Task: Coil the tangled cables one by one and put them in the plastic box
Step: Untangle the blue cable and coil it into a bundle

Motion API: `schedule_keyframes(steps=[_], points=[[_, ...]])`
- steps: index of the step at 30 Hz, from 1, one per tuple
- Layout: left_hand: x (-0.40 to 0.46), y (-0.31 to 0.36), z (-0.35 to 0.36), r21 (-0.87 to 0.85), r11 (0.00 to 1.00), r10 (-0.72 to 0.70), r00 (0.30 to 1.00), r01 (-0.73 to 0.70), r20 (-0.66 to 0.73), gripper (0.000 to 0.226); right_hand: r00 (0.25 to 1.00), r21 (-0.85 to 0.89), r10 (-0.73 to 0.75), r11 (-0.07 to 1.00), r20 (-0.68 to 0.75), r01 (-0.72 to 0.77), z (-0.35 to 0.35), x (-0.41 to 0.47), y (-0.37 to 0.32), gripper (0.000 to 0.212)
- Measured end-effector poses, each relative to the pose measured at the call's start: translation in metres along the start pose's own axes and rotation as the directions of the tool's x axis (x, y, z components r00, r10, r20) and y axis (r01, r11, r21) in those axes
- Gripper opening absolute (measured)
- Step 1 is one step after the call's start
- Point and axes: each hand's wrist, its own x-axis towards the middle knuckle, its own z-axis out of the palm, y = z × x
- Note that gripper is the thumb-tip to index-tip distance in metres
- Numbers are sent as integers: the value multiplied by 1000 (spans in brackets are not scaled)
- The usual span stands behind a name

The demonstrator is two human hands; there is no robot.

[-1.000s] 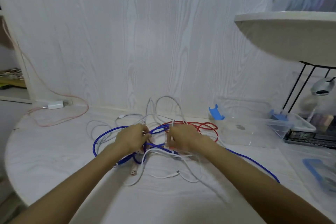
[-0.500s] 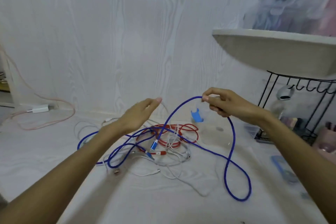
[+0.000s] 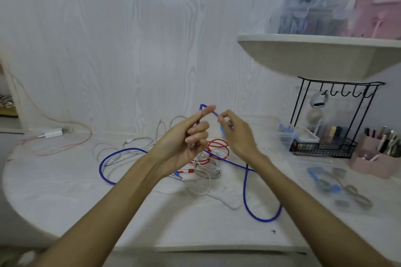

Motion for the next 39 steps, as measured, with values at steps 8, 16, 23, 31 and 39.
schedule_keyframes(steps=[8, 16, 23, 31, 39], points=[[28, -20, -25, 532, 844, 245, 928, -62, -281, 34, 875, -325, -41, 919, 482, 222, 35, -52, -25, 28], [54, -4, -70, 418, 906, 231, 910, -72, -345, 28, 748, -281, -123, 877, 653, 390, 11, -27, -34, 27], [107, 39, -113, 918, 387, 549, 821, -82, -158, 38, 616, -242, -12, 914, 788, 327, 22, 65, -38, 33], [125, 36, -181, 847, 529, 85, 996, -49, 5, 38, 852, -36, -254, 952, 458, 304, 62, 122, 0, 23], [130, 32, -183, 558, 830, -79, 986, -18, 150, 33, 969, 361, -195, 924, 153, 129, 93, 108, 47, 25]])
